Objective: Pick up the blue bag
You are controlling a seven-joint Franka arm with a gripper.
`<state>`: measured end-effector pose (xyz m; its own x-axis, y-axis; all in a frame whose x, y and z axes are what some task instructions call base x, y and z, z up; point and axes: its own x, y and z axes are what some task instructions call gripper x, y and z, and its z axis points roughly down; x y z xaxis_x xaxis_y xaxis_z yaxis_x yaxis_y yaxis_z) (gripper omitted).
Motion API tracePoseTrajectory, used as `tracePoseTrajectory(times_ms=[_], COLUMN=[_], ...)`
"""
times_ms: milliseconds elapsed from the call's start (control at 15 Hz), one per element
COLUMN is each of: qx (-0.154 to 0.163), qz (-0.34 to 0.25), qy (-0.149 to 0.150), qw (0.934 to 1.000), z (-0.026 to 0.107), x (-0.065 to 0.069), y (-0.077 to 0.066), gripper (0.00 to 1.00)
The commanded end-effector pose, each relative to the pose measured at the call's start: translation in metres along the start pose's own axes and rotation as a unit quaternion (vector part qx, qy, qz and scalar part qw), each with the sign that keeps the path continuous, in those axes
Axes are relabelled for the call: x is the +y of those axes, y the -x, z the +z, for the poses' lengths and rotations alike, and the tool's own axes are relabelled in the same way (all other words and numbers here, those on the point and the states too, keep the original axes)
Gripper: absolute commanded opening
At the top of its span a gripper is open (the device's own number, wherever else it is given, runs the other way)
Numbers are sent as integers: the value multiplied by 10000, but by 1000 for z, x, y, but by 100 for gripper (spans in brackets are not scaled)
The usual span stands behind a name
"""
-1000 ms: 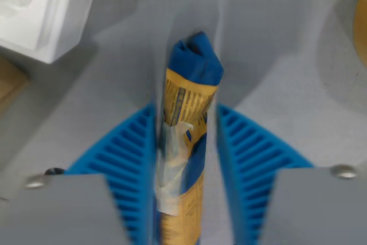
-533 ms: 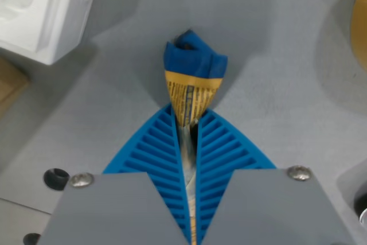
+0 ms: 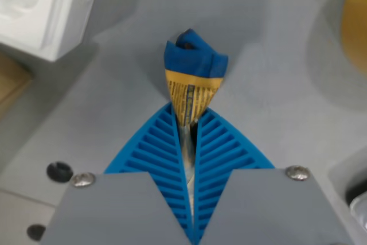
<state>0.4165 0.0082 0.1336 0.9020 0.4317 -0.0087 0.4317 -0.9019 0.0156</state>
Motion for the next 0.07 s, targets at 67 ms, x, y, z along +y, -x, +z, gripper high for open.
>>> tracePoseTrajectory(times_ms=[67], qx=[126], qz=[-86], qy=[288], qw=[9995], z=[-32], x=[-5], y=[10], gripper=[0])
